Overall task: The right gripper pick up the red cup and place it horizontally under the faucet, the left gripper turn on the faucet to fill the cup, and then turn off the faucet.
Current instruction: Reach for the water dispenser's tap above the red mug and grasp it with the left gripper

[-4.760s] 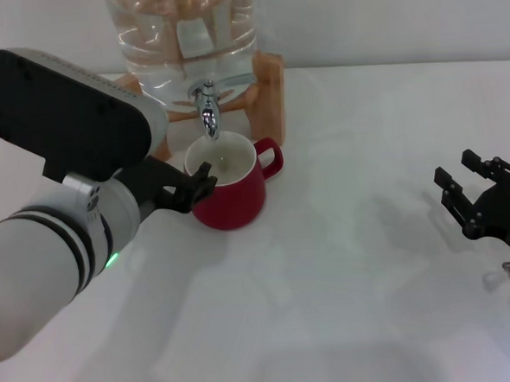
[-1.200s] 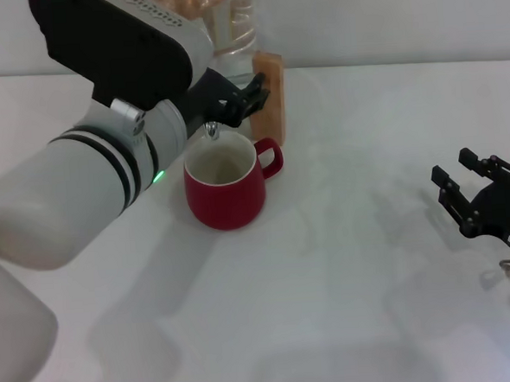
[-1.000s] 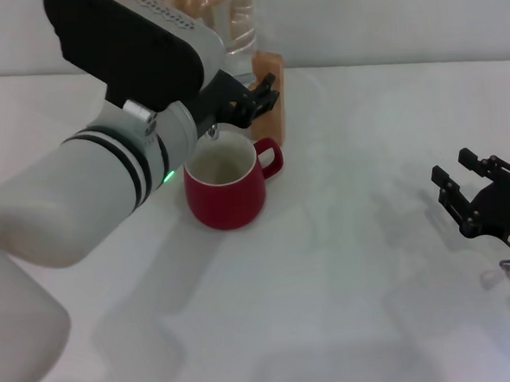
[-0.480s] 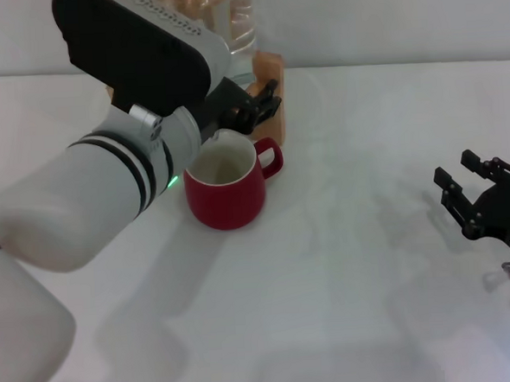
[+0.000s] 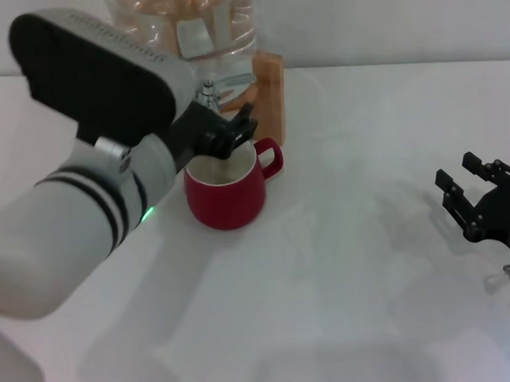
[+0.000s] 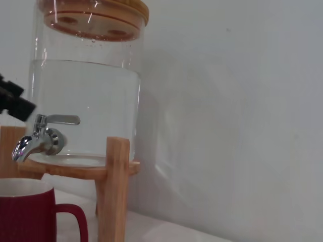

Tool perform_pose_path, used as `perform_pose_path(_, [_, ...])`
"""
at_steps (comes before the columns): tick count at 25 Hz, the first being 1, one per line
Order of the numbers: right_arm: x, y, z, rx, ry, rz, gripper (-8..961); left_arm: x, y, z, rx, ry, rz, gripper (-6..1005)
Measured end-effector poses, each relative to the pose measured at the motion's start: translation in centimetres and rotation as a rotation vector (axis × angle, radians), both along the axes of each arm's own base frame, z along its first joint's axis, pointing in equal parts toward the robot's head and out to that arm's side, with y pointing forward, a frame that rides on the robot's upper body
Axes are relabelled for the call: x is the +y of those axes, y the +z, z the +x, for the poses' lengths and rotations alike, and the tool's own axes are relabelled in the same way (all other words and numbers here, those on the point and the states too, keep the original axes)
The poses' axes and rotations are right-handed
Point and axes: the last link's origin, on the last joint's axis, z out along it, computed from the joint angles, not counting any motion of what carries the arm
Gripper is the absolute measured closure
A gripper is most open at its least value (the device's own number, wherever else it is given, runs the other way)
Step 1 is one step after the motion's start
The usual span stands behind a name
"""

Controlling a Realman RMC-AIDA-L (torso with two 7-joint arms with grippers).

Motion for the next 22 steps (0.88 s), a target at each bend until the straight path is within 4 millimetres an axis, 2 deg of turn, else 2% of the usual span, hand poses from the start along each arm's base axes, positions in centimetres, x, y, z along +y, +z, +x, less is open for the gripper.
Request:
perform_pose_path(4, [-0.1,0.0,0.1,0.0,-0.003,0.0,550,-1.8,0.9,-0.7,-0.025,0.045,0.032,153])
perform_pose_path(9, [-0.1,0.0,0.2,-0.002,-0.008,-0.002,550,-4.0,1.7,-2.5,-0.05,0.116,0.081,154])
perform_pose_path(12, [-0.1,0.0,0.2,-0.003,-0.009,-0.003,550,-4.7,2.0,-3.3,-0.065,0.135,0.098,154])
perform_pose_path(22, [-0.1,0.0,0.2,0.001,-0.011,-0.002,551,-3.5,2.7,-5.8,-0.118,0.157,0.157,156])
